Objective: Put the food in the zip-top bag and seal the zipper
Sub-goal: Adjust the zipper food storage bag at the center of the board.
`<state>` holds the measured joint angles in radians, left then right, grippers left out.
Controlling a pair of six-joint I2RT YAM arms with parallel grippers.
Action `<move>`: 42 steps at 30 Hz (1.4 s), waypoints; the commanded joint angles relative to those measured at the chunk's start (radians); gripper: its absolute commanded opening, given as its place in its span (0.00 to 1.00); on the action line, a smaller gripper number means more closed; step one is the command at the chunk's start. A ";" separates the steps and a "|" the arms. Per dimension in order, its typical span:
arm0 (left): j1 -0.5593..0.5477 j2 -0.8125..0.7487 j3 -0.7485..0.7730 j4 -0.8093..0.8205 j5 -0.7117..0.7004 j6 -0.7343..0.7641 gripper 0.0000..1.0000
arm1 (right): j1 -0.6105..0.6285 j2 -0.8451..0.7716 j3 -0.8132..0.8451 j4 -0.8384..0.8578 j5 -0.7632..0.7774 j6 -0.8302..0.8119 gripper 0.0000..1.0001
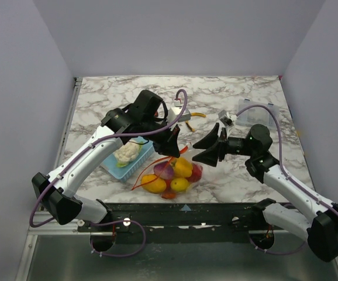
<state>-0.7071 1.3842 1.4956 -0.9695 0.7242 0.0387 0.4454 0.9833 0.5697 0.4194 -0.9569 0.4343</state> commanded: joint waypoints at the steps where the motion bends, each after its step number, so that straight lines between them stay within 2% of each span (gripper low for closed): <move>1: -0.002 -0.008 -0.010 0.026 0.096 0.009 0.00 | -0.001 0.066 -0.003 0.323 -0.201 0.211 0.72; 4: -0.002 -0.010 -0.017 0.034 0.118 0.003 0.00 | -0.001 0.126 -0.018 0.517 -0.220 0.344 0.71; 7: -0.003 -0.015 -0.027 0.036 0.131 0.002 0.00 | 0.000 0.192 0.004 0.564 -0.237 0.389 0.68; 12: -0.003 -0.022 -0.041 0.046 0.140 -0.009 0.00 | 0.001 0.264 -0.013 0.783 -0.242 0.535 0.51; 15: -0.004 -0.029 -0.055 0.065 0.141 -0.029 0.00 | 0.001 0.289 -0.021 0.835 -0.233 0.574 0.37; 17: -0.004 -0.034 -0.065 0.084 0.116 -0.061 0.00 | 0.000 0.300 -0.028 0.887 -0.229 0.613 0.17; 18: -0.004 -0.041 -0.075 0.098 0.096 -0.083 0.00 | 0.001 0.304 -0.036 0.912 -0.219 0.632 0.02; 20: -0.004 -0.067 -0.108 0.138 0.042 -0.125 0.08 | 0.000 0.294 -0.057 0.913 -0.188 0.635 0.00; 22: -0.001 -0.115 -0.163 0.192 -0.017 -0.176 0.21 | 0.001 0.273 -0.082 0.883 -0.150 0.605 0.00; 24: -0.001 -0.169 -0.204 0.207 -0.102 -0.214 0.39 | 0.001 0.240 -0.097 0.793 -0.107 0.544 0.00; 26: 0.002 -0.245 -0.258 0.230 -0.180 -0.245 0.50 | 0.001 0.194 -0.106 0.665 -0.059 0.468 0.00; 28: 0.003 -0.339 -0.319 0.248 -0.249 -0.258 0.65 | 0.001 0.142 -0.110 0.562 -0.020 0.407 0.00; 30: 0.004 -0.449 -0.399 0.270 -0.309 -0.268 0.72 | 0.001 0.088 -0.099 0.450 0.018 0.353 0.00; 33: 0.001 -0.575 -0.543 0.344 -0.324 -0.273 0.79 | 0.001 0.053 -0.073 0.319 0.050 0.301 0.00; 34: 0.000 -0.612 -0.592 0.367 -0.324 -0.272 0.83 | 0.001 0.050 -0.069 0.309 0.046 0.297 0.00; 35: -0.002 -0.638 -0.624 0.391 -0.329 -0.263 0.91 | 0.000 0.050 -0.068 0.303 0.042 0.298 0.00; 37: -0.006 -0.692 -0.676 0.430 -0.375 -0.238 0.98 | 0.001 0.046 -0.065 0.299 0.032 0.299 0.00; 42: -0.005 -0.722 -0.716 0.464 -0.440 -0.178 0.98 | 0.000 0.036 -0.060 0.281 0.027 0.285 0.00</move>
<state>-0.7090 0.6720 0.7929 -0.5980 0.3809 -0.1902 0.4454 1.0382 0.4751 0.7532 -0.9527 0.7578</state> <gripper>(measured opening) 0.980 0.031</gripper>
